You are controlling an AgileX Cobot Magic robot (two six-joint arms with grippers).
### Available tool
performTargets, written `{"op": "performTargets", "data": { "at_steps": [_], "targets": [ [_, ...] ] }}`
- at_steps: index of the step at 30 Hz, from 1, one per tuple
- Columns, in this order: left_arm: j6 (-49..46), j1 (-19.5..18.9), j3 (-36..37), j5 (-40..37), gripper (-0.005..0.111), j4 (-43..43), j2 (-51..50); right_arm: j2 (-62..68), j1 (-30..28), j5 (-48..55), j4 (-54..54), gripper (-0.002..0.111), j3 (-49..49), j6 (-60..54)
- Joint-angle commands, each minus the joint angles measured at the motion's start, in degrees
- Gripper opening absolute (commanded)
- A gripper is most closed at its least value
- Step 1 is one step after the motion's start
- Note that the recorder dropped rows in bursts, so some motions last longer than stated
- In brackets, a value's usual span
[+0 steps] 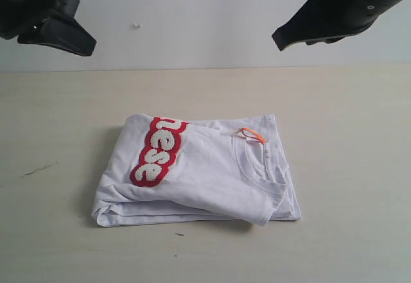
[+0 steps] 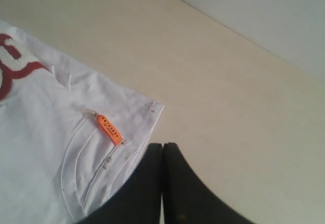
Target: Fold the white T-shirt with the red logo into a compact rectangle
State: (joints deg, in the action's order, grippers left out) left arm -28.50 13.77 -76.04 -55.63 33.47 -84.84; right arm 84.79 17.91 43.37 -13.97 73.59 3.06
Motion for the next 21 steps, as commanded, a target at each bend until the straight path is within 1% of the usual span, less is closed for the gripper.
{"op": "performTargets", "data": {
  "at_steps": [1, 8, 14, 18, 21],
  "targets": [
    [0.04, -0.1, 4.98, 7.52, 0.0, -0.88, 5.38, -3.02, 0.1, -0.65, -0.13, 0.0, -0.41, 1.67],
    [0.19, -0.1, 14.19, 19.01, 0.0, -2.96, 13.46, -8.98, 0.1, -5.47, -0.67, 0.0, -7.32, 3.46],
    [0.41, -0.1, 23.18, 28.55, 0.0, -3.21, 20.38, -15.03, 0.1, -11.83, -5.25, 0.0, -16.65, 10.2],
    [0.41, -0.1, 28.83, 34.74, 0.0, -3.21, 25.33, -19.49, 0.1, -15.73, -6.3, 0.0, -22.28, 11.77],
    [0.26, -0.1, 32.69, 36.79, 0.0, -3.32, 28.26, -22.59, 0.1, -17.41, -6.39, 0.0, -25.54, 12.03]
  ]
}}
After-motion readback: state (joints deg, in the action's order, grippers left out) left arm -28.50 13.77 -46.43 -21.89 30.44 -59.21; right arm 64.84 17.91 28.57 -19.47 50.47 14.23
